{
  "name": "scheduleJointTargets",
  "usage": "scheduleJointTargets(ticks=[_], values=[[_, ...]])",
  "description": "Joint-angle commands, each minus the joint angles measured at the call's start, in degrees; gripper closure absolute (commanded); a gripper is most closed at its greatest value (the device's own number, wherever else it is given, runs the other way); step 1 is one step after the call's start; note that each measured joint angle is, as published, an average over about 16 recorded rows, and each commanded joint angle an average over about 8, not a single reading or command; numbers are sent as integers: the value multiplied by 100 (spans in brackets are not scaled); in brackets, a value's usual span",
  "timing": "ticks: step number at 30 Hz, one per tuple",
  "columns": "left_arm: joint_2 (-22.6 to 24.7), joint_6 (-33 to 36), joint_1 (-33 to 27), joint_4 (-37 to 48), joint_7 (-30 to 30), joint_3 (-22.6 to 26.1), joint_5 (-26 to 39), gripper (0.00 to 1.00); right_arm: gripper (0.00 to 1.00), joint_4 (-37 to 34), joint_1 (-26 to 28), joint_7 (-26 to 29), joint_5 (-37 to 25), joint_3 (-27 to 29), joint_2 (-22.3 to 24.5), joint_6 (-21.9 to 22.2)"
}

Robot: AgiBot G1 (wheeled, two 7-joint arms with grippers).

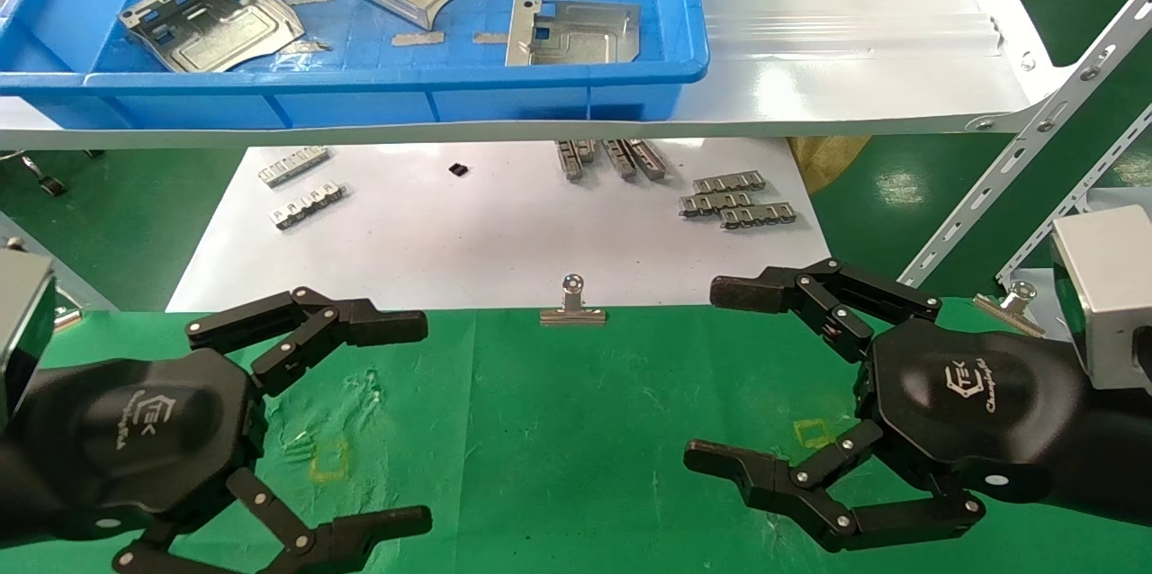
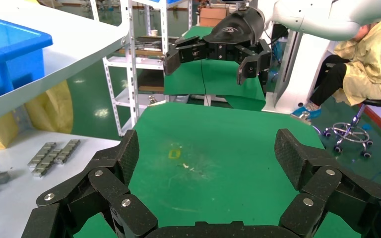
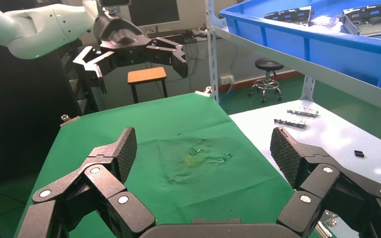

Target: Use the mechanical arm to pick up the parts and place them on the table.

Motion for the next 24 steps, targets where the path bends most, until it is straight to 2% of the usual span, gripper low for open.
scheduleJointTargets(ticks=[1,24], values=[[0,0,0,0,0,0,0,0,0,0,0,0,0,0,0,0],[0,0,0,0,0,0,0,0,0,0,0,0,0,0,0,0]])
